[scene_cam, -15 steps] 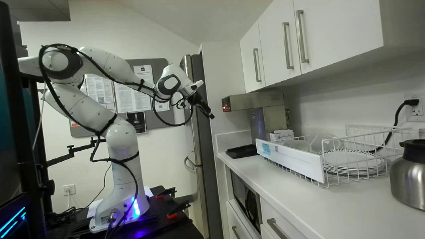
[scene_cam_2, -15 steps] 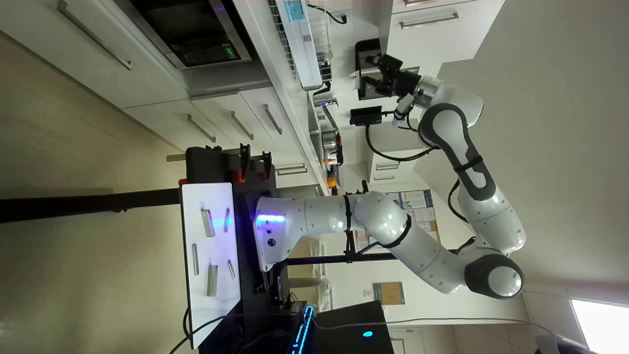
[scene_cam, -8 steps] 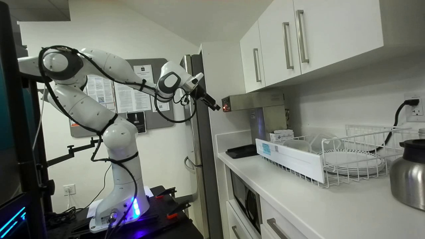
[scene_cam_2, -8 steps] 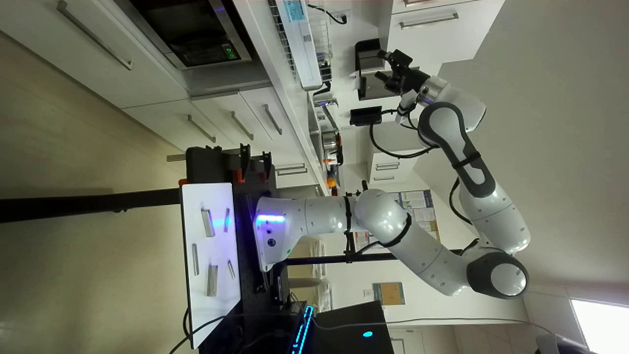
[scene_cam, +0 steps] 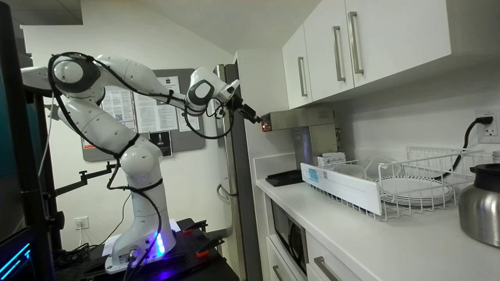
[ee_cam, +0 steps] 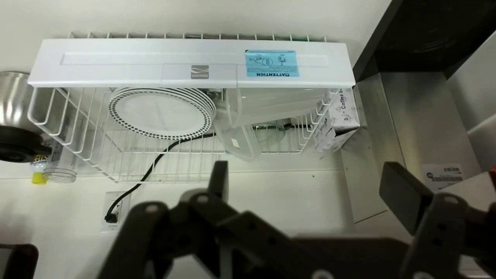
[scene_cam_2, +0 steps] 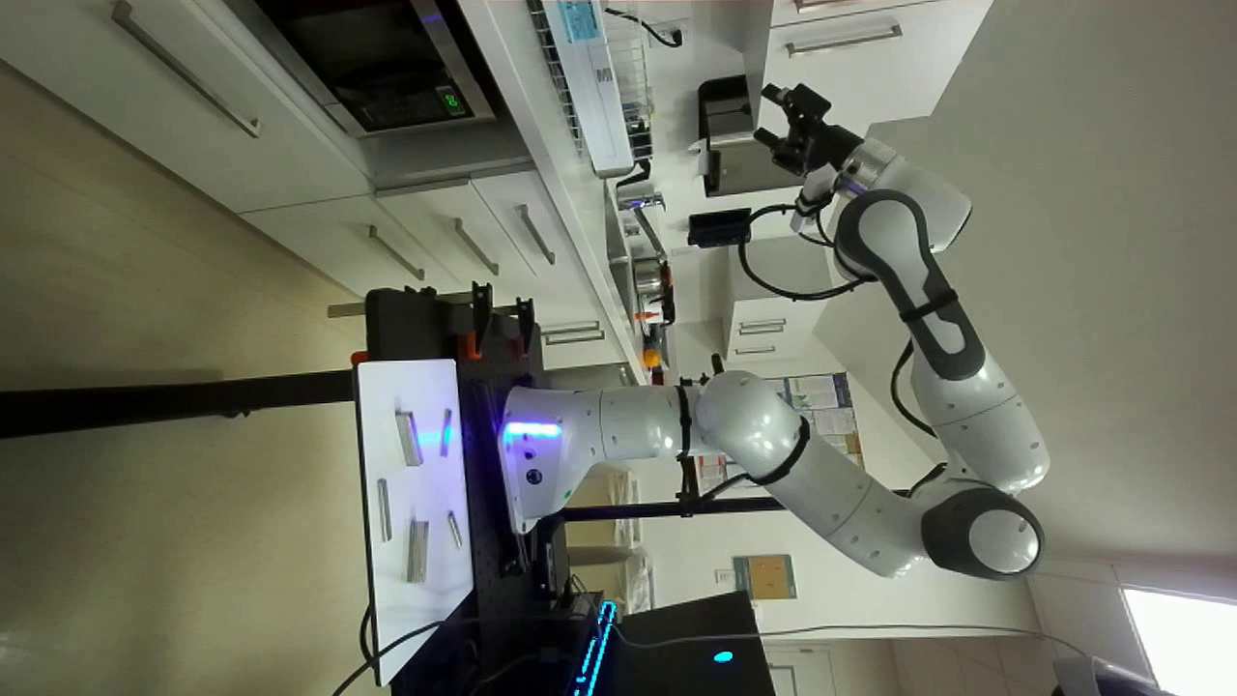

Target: Open the cupboard door

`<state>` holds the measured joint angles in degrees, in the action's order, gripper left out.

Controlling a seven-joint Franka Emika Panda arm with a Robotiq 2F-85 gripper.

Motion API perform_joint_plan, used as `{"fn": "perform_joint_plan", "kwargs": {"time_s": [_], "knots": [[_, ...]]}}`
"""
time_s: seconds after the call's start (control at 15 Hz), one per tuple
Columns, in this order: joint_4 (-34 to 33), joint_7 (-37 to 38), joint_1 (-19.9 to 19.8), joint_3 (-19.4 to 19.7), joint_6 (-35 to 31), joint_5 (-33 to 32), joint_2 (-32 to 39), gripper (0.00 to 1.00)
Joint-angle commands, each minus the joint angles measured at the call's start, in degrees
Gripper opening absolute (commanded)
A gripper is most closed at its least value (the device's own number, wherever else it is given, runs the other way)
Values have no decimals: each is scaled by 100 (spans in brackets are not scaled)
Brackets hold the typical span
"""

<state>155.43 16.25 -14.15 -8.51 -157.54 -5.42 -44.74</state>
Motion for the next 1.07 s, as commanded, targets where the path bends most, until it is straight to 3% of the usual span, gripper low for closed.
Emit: {"fn": "perform_joint_plan", "kwargs": {"time_s": [0.0, 1.0], "knots": [[-503, 182, -216, -137, -110, -32, 210, 100], [-1768, 646, -1573, -193, 53, -627, 720, 100]]}}
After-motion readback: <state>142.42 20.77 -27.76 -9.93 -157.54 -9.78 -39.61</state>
